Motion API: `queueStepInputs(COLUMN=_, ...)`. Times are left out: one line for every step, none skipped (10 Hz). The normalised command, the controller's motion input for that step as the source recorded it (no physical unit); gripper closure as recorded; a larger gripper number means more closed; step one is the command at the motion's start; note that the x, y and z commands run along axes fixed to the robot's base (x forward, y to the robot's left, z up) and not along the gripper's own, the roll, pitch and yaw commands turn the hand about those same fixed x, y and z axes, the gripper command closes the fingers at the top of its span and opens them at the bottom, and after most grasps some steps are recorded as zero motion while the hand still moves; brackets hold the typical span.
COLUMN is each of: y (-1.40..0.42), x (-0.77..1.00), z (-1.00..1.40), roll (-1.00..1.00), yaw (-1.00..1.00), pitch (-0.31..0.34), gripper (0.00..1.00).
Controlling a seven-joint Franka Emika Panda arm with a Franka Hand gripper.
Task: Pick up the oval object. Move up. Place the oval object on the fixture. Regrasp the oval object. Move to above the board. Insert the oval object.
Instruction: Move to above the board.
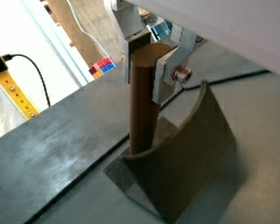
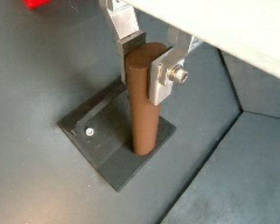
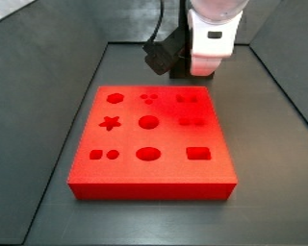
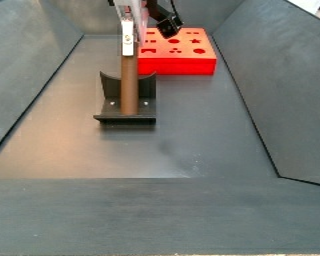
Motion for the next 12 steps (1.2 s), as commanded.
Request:
queueStepInputs(y=-0.22, x=0.24, z=1.0, roll=0.31, yaw=0.1, pitch=-0.08, gripper=1.0)
queueStepInputs(y=-0.22, x=0.24, z=1.0, roll=0.26, yaw=0.05, pitch=-0.043, gripper=1.0)
queueStepInputs(y=-0.21, x=0.24, z=1.0, roll=0.19, yaw=0.01, pitch=-0.033, gripper=1.0)
queueStepInputs(y=-0.2, x=0.24, z=1.0, roll=0.16, yaw=-0.01, pitch=-0.022, gripper=1.0)
queueStepInputs(y=-0.2, x=0.22, z=1.0, roll=0.1, yaw=-0.03, pitch=0.001, gripper=1.0)
queueStepInputs(y=-0.19, x=0.22, z=1.0, roll=0.07, yaw=-0.04, pitch=0.029, gripper=1.0)
queueStepInputs(y=-0.18, x=0.21, z=1.0, roll=0.05, yaw=-0.04, pitch=0.078, gripper=1.0)
queueStepInputs(y=-0.17, x=0.2, z=1.0, roll=0.04, yaw=-0.03, pitch=0.103, gripper=1.0)
queueStepInputs(y=-0.16, x=0.19, z=1.0, roll=0.03, yaw=-0.01, pitch=0.148, gripper=1.0)
queueStepInputs(y=-0.1, x=0.12, z=0.76, roll=0.01, yaw=0.01, pitch=0.184, gripper=1.0)
queueStepInputs(y=-0.07, x=0.08, z=0.58, roll=0.0, yaw=0.04, pitch=0.195, gripper=1.0)
queueStepInputs(y=-0.05, x=0.05, z=0.41, roll=-0.01, yaw=0.07, pitch=0.193, gripper=1.0)
